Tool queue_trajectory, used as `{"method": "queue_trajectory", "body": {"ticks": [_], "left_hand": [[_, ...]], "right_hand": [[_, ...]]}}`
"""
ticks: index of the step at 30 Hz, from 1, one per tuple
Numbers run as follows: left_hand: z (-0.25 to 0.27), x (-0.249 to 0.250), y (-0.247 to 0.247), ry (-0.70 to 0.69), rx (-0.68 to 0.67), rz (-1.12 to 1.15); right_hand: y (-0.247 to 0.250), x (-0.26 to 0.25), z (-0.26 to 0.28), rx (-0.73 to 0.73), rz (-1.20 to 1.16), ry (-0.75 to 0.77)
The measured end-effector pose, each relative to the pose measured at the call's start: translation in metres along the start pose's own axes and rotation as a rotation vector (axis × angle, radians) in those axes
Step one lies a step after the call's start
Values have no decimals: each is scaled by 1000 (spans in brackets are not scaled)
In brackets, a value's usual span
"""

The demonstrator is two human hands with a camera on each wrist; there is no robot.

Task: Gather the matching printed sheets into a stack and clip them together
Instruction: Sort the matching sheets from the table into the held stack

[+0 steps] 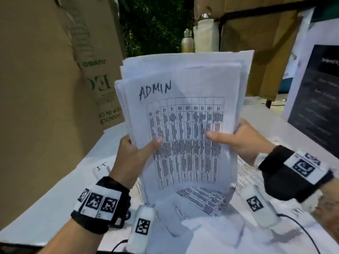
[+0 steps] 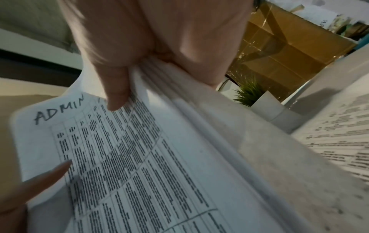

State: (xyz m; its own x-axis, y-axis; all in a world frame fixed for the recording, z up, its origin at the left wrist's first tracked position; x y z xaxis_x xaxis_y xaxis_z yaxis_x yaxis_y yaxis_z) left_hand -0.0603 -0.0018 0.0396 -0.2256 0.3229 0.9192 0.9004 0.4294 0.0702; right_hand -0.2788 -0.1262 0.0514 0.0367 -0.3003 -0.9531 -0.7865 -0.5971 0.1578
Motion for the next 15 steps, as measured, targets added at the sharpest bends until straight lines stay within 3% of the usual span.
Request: {"method": "queue_trajectory", "body": {"ticks": [2, 5, 7, 10, 15], "left_hand": [[-2, -8, 3, 3, 8, -27], [0, 2, 3, -133, 64, -69], [2, 10, 2, -187, 74, -63], [2, 7, -1, -157, -30, -27], [-8, 1, 5, -80, -15, 46]], "right_hand": [[-2, -1, -2, 12, 94, -20], [-2, -7, -6, 87, 101, 14], [-4, -2, -7, 137, 65, -41], [-8, 15, -5, 94, 52, -153], [-7, 13, -6, 19, -3, -72]]}}
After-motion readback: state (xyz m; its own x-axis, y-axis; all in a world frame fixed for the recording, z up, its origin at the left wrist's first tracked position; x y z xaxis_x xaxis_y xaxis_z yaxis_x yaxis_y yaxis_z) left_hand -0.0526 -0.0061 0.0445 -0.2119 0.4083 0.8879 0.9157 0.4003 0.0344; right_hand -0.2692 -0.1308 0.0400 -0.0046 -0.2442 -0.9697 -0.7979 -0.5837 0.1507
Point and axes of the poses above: each hand's wrist, its own z-axis away from the middle knuckle, its own y-axis out of the back of the hand, x = y × z, the point moved 5 cm from there along -z, towards the middle knuckle, and after that the axes turned 6 degrees about -x, right-handed, at the moved point
